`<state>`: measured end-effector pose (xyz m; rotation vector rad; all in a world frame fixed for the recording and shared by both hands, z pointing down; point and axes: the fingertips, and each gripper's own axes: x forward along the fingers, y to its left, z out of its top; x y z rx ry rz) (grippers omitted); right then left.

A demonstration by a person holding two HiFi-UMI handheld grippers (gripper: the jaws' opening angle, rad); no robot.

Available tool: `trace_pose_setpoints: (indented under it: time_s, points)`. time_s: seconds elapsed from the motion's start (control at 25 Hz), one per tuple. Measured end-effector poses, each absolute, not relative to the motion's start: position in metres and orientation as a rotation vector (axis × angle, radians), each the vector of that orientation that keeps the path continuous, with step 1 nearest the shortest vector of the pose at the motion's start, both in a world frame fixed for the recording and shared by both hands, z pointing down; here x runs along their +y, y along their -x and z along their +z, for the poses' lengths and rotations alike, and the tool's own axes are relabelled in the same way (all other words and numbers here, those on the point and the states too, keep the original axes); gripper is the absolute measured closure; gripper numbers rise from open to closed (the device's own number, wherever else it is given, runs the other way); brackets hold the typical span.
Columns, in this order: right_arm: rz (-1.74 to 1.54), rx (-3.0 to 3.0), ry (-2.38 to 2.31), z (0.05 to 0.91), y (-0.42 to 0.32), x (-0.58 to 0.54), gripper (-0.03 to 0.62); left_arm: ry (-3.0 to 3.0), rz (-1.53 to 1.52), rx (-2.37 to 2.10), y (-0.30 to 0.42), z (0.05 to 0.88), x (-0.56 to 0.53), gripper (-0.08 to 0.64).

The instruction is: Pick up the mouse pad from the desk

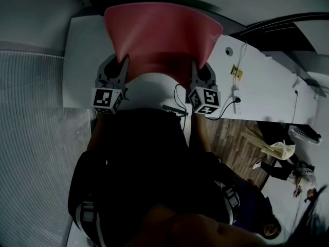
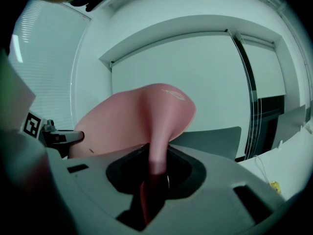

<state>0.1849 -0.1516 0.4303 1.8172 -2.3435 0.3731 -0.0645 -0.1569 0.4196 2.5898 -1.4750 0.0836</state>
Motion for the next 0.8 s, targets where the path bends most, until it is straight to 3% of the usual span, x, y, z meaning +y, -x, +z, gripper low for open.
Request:
trace_pose_setpoints:
  time_s: [0.8]
  points:
    - [0.366, -2.355, -1.816, 0.4271, -0.1865, -0.1499, 0.537, -2.604, 0.059, -1.482, 0.0639, 0.4112, -0.1551, 0.48]
